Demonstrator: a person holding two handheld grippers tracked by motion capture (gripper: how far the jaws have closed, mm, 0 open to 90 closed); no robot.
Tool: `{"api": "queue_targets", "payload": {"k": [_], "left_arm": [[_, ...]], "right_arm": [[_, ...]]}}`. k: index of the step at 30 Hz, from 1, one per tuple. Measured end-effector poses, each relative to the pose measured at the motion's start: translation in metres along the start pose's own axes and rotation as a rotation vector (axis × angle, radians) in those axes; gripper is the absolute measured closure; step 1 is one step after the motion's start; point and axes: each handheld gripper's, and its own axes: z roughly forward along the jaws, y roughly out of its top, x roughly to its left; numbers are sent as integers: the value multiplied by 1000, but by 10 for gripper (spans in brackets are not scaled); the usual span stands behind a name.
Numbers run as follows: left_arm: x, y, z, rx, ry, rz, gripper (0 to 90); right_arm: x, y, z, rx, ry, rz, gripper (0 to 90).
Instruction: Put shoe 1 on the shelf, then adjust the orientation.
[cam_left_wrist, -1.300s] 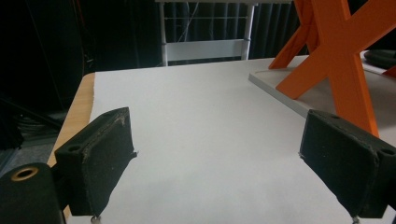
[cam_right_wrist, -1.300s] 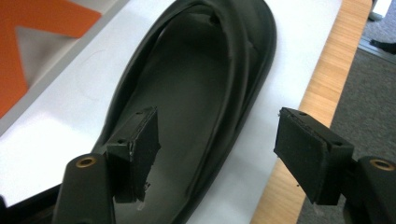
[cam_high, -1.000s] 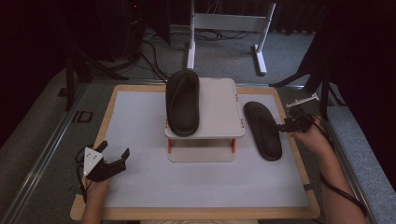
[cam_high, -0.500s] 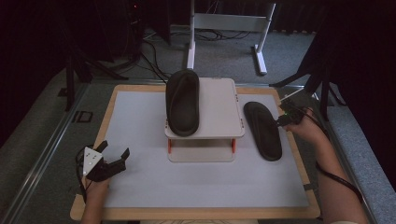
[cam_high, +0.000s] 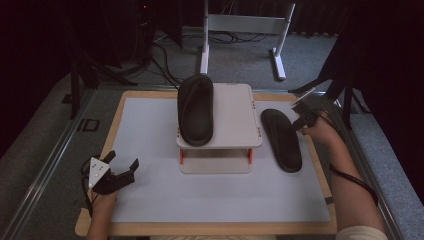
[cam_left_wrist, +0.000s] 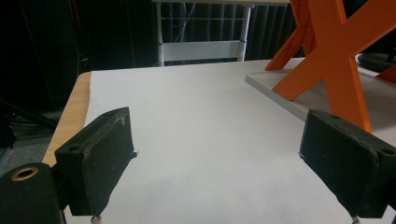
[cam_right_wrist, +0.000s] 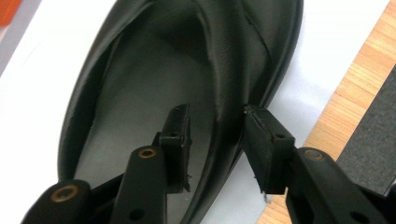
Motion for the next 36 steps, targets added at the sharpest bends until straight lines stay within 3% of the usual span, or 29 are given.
{"api": "queue_targets", "payload": {"k": [4,11,16,21,32,36], "left_arm": [[0,0,0,2,-2,-2,95],[0,0,0,0,0,2,95],[0,0,0,-1,0,-1,95],[0,0,-1,-6,-1,0,95],[0,0,0,-2,0,0,95],[0,0,0,0,1,1,95]], "right_arm": [[-4,2,4,21,-9,21,703],[-4,2,6,24,-7,46,727],[-2,2,5,22,-28,103,756],[2,1,1,24,-43,116,767],[1,0,-22,-6,-43,199,773],[2,1,-32,-10,-56,207,773]]}}
